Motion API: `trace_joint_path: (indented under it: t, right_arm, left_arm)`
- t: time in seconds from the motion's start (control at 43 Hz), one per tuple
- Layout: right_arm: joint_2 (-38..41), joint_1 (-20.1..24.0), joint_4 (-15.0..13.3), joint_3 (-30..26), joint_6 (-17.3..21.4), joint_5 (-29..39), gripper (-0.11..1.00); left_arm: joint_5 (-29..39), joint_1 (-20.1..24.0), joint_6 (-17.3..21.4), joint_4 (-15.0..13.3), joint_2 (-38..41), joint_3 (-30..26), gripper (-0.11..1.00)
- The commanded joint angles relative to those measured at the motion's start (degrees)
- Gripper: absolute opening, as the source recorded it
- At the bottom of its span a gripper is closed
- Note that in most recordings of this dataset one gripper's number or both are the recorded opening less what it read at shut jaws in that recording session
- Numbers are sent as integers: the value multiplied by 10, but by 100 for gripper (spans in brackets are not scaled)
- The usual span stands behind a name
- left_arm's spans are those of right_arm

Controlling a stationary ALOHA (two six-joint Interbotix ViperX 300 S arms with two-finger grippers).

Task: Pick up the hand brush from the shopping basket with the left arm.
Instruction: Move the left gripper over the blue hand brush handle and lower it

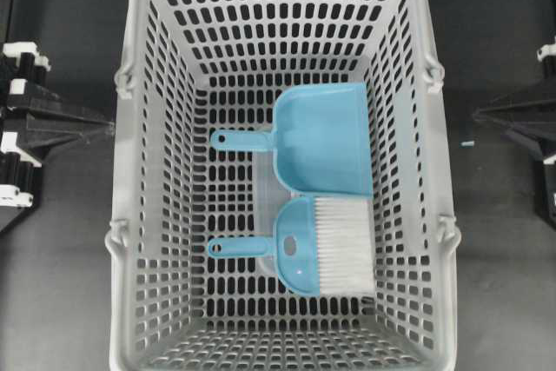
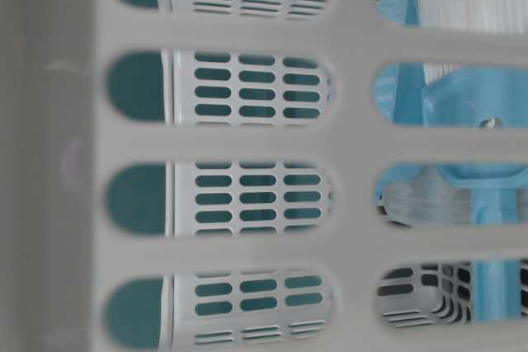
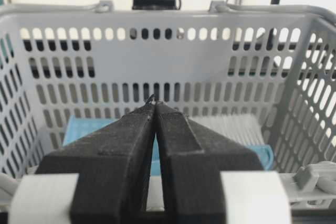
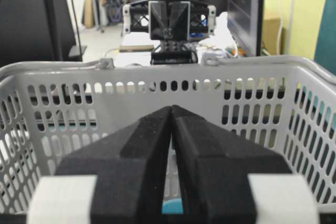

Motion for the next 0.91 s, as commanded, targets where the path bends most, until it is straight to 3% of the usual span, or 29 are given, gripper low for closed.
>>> trace_joint_path:
  t: [0.0,0.07,0.233,0.442,0.768,0.884]
  right_arm:
    - [4,4,5,-10,10,-3,0]
    - [3,5,19,-11,18,10,0]
    - [-3,5,19,-19,50,54,0]
    - [-9,5,18,-27,54,88,0]
    - [-10,6,18,-27,54,147,0]
    - [-10,5,18,-27,53,151,9]
  left_arm:
    - [41,-26,-24,25,10,-53,6]
    - [99,-38,-36,24,29,-92,0]
    - [255,-58,-47,24,96,-190,0]
    - [424,-69,-47,24,200,-315,0]
    - [622,-83,-62,24,343,-448,0]
    - [673,-85,-76,24,377,-478,1]
